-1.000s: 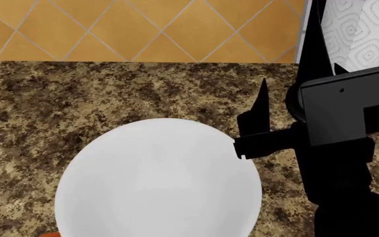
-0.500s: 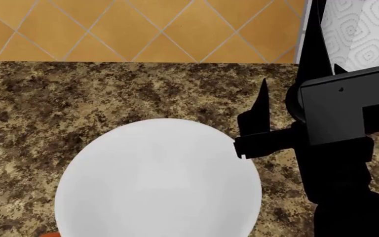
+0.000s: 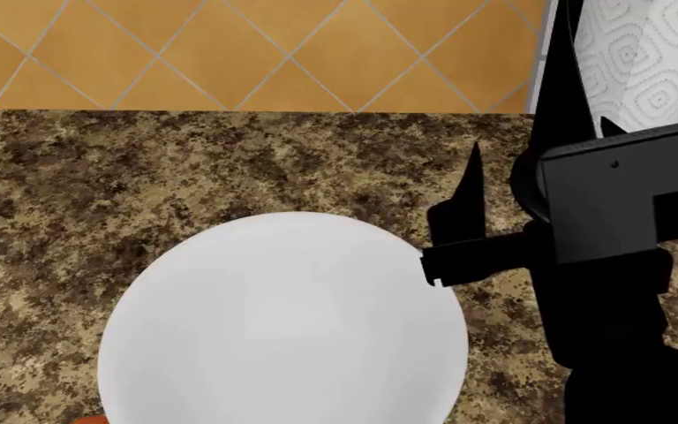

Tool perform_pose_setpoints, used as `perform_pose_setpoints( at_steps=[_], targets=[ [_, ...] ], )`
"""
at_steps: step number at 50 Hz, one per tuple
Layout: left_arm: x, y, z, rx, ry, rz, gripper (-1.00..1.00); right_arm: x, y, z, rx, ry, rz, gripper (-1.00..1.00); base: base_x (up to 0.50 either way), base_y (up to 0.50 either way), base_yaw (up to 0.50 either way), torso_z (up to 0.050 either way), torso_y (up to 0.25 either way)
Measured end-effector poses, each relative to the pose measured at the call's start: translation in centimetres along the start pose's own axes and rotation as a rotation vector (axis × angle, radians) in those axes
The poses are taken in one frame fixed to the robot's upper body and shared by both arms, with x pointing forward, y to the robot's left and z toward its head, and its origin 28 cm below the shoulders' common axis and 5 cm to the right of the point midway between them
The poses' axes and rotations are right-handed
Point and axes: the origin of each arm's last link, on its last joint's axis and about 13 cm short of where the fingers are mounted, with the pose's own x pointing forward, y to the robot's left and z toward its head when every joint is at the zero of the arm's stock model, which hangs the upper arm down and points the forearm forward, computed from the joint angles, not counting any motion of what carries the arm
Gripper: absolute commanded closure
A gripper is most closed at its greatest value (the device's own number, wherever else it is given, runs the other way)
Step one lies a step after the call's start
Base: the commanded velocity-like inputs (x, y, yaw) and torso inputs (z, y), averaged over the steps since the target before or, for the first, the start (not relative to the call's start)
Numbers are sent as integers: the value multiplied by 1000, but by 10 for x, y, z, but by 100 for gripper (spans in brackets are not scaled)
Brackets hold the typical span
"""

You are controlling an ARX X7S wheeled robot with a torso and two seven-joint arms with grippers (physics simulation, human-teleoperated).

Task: Place the eggs and milk next to the bowl.

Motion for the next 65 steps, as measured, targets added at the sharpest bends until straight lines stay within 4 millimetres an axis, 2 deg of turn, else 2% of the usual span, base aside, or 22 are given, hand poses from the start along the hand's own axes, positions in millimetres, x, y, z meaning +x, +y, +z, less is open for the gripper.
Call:
perform_pose_setpoints(
  at_steps=[10,25,65],
  targets=[
    [-4,1,5,-12,-58,-16,100,-3,-2,1,4,-6,-5,-100,0,0,0,0,0],
    [-7,-4,12,4,-122,-130,100,-6,-3,3,9,-14,-9,-100,0,0,0,0,0],
    [-13,-34,40,155,-112,-447,100,-11,-6,0,22,-20,-20,-100,0,0,0,0,0]
  ],
)
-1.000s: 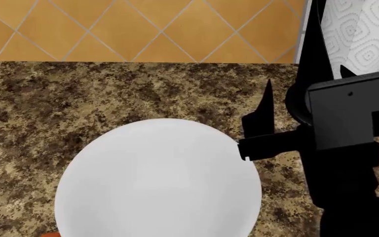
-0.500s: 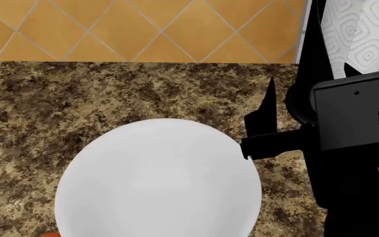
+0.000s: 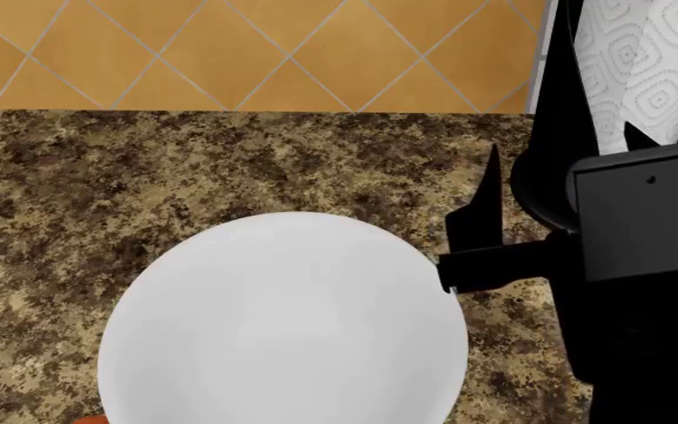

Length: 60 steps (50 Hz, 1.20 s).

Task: Place the eggs and milk next to the bowl.

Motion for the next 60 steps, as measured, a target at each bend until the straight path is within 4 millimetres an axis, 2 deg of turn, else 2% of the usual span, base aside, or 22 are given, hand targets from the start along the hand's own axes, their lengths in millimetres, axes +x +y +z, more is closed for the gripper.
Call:
perform_pose_setpoints(
  at_steps=[19,60],
  targets=[
    [4,-7,10,60,8,-106,100,-2,-1,0,1,0,-6,-100,0,0,0,0,0],
    [41,-17,45,181,25,-272,100,-7,-4,-3,5,4,-21,-100,0,0,0,0,0]
  ],
)
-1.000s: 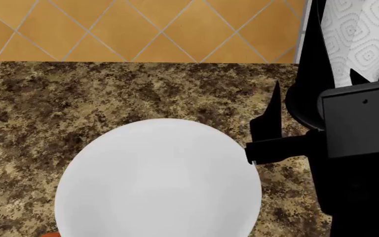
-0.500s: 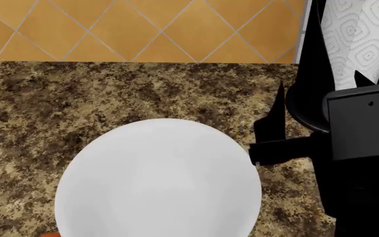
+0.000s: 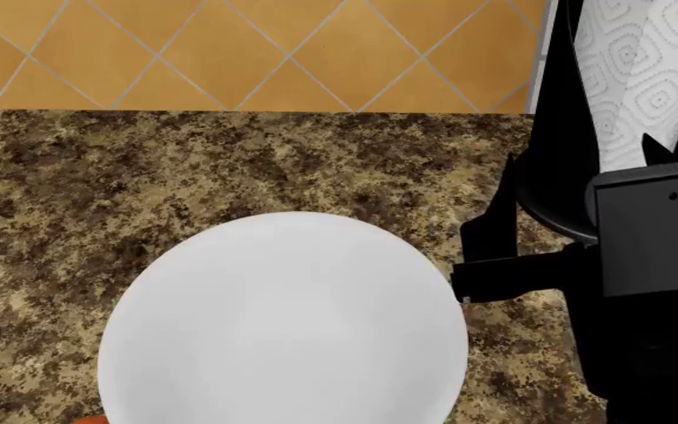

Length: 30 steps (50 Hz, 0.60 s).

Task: Place the eggs and milk next to the bowl.

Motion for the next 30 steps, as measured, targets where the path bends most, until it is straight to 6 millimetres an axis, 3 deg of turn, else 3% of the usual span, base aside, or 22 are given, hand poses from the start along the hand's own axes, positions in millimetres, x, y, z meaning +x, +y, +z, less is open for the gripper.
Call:
perform_pose_setpoints(
  at_steps=[30],
  targets=[
    [25,12,30,163,16,-126,100,-1,-3,2,0,-1,-10,-100,0,0,0,0,0]
  ],
)
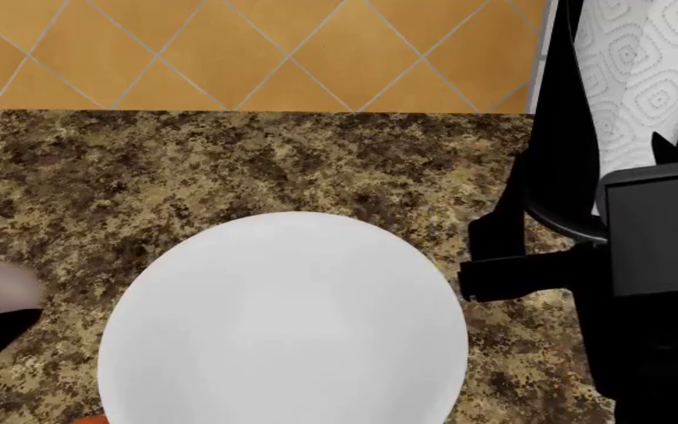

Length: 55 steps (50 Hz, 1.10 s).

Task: Place the eggs and milk next to the bowl.

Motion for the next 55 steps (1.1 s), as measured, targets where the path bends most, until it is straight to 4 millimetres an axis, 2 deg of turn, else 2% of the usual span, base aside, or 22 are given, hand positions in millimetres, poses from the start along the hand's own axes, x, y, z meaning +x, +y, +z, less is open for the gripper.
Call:
perform_pose_setpoints(
  at_steps=[20,55],
  targets=[
    [0,-10,22,78,-14,-74,100,-2,-2,-1,-2,2,-7,-100,0,0,0,0,0],
    [14,-12,15,101,7,-129,100,-6,-3,-2,1,4,-15,-100,0,0,0,0,0]
  ],
)
